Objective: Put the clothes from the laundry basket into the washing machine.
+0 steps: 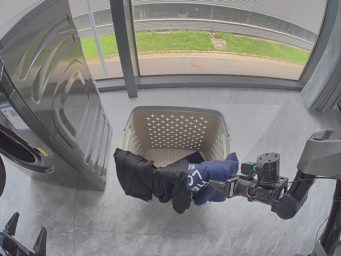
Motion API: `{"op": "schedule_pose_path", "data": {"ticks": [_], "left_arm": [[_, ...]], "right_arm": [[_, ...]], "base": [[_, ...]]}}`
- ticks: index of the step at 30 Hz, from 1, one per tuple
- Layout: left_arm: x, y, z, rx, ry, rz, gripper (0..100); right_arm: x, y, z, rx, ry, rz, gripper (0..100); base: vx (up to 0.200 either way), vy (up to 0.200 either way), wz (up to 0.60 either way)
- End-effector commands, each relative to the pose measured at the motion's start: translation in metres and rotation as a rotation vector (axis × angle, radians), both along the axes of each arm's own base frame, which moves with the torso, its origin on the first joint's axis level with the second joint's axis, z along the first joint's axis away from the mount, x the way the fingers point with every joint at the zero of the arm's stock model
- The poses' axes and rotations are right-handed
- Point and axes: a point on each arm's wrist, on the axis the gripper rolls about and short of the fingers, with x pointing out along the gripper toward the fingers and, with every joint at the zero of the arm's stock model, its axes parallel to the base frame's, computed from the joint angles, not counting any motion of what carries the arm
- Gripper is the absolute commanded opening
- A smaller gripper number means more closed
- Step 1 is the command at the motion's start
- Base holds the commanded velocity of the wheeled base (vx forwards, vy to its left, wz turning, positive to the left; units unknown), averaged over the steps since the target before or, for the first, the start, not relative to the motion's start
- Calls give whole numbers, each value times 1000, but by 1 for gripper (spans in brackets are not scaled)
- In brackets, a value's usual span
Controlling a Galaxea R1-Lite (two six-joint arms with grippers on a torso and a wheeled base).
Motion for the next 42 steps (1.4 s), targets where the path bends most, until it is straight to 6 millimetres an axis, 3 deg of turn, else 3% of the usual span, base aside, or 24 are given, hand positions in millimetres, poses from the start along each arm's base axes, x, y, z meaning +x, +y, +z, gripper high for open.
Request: {"op": "schedule_pose_path", "data": {"ticks": [1,9,10,15,21,28,38,42], "left_arm": [[0,0,-5,0,-1,0,100],[0,0,-5,0,-1,0,100],[0,0,-5,0,-1,0,100],[0,0,-5,0,-1,0,100],[0,0,-5,0,-1,0,100],[0,0,-5,0,1,0,100],[0,0,-5,0,-1,0,100],[0,0,-5,0,-1,0,100]], "right_arm": [[14,6,-15,-8,14,-4,100],[30,13,-32,-25,6,-39,100],[30,15,-32,-21,3,-35,0],[28,17,-27,-16,-7,-29,0],[14,22,-6,-2,-58,2,0],[-23,16,30,41,-148,45,0],[-47,16,74,116,-280,89,0],[-64,19,104,166,-391,135,0]], "base": [[0,0,0],[0,0,0],[0,0,0],[0,0,0],[0,0,0],[0,0,0],[0,0,0],[0,0,0]]}}
